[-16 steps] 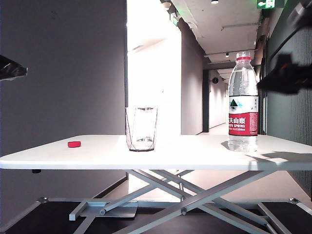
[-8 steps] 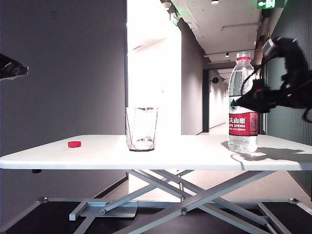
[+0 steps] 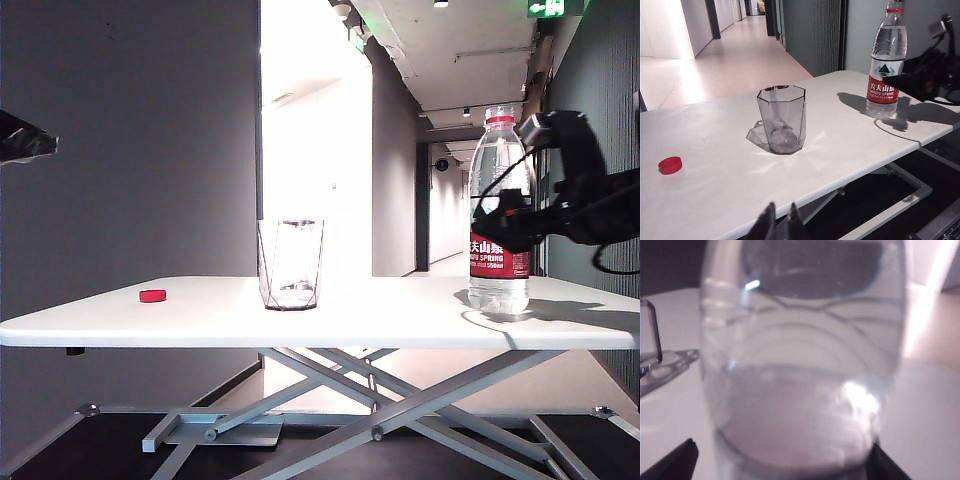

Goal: Pick up the mineral water bottle on the table and pour water into the mug until it's half full.

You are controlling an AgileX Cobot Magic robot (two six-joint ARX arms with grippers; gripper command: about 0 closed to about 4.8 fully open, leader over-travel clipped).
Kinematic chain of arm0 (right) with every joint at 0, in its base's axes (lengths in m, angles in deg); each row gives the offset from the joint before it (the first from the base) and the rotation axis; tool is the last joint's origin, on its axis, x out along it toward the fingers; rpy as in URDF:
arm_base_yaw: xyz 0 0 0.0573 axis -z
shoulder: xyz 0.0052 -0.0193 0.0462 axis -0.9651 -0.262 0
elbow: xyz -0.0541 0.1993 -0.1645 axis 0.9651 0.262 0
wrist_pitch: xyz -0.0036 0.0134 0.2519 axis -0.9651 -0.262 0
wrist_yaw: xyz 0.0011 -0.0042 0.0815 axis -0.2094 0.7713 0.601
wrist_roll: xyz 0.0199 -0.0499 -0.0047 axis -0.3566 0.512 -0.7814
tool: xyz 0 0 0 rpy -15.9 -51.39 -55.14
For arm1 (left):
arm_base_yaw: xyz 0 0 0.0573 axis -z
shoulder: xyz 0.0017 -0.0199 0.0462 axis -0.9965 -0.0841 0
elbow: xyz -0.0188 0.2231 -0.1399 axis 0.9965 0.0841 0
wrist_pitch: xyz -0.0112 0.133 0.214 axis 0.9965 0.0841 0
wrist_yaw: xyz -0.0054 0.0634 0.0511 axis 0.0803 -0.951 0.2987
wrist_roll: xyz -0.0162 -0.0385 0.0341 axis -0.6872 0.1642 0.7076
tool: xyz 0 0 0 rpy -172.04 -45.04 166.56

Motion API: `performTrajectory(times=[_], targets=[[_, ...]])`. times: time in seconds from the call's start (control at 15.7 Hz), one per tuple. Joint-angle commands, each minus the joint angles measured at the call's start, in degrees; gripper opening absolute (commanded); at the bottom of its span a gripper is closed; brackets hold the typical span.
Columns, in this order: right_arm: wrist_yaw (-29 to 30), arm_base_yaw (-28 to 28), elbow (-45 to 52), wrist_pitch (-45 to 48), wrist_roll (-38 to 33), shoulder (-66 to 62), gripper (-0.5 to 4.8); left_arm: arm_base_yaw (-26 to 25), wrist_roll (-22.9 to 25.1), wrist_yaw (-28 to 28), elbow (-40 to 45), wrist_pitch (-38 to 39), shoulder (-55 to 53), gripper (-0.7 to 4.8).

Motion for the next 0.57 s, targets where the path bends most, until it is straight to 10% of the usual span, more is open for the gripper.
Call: performTrajectory(times=[0.06,0.57], targets=[[0.33,0.00,-2.69,1.77,0.11,-1.55,4.79,0.04,0.13,-0.09,-0.07,-0.76,0.02,0.27],[-1.18,0.00,-6.10,1.33,-0.52,-3.87,4.79,0.04,0.13,-0.09,-0.07,-0.72,0.02,0.27]])
